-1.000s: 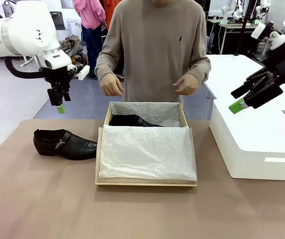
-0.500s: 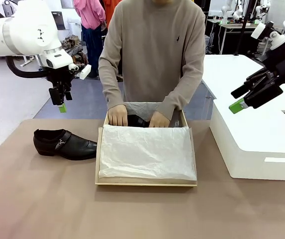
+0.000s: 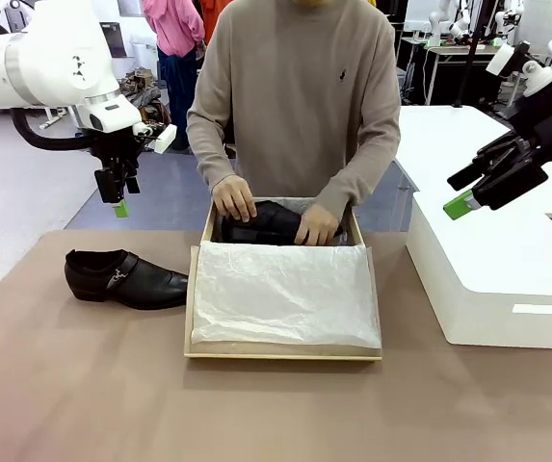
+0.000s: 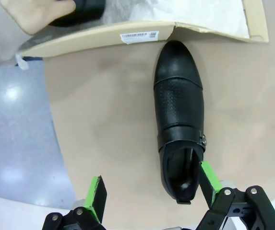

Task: Pack the shoes into the box.
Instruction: Place the other shoe of the Shoes into the Shoes Box.

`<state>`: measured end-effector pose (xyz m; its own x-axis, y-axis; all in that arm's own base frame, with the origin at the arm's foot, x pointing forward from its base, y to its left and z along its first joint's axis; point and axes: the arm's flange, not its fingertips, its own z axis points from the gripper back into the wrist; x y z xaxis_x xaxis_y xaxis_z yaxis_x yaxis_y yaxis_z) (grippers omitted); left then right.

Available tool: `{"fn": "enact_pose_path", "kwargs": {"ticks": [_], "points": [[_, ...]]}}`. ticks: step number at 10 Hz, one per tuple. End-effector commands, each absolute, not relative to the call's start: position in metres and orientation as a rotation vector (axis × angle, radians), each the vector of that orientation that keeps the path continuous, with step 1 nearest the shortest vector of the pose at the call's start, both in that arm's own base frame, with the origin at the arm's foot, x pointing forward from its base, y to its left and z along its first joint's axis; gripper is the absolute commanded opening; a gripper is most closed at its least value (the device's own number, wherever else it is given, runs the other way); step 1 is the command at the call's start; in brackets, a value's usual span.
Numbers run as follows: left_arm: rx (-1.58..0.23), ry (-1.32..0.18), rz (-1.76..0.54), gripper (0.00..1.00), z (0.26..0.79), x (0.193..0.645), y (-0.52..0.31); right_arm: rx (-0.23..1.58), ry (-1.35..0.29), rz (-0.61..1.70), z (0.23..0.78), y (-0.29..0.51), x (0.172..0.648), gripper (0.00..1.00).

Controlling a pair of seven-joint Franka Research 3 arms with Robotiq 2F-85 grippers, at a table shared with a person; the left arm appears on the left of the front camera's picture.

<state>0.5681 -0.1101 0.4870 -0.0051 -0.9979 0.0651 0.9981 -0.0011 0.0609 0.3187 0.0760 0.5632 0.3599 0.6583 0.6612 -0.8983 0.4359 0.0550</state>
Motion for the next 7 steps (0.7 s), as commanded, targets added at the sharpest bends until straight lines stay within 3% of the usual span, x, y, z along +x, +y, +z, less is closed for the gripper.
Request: {"fn": "enact_pose_path", "kwargs": {"ticks": [1,7], "points": [[0.057,-0.081,-1.537,1.0,0.479,0.569,-0.098,0.476,-0.631,1.057,0.564,0.077,0.32,1.0],[0.011,-0.068,-1.476,1.0,0.432,0.573,-0.059,0.476,-0.631,1.057,0.564,0.077,0.32,1.0]]}}
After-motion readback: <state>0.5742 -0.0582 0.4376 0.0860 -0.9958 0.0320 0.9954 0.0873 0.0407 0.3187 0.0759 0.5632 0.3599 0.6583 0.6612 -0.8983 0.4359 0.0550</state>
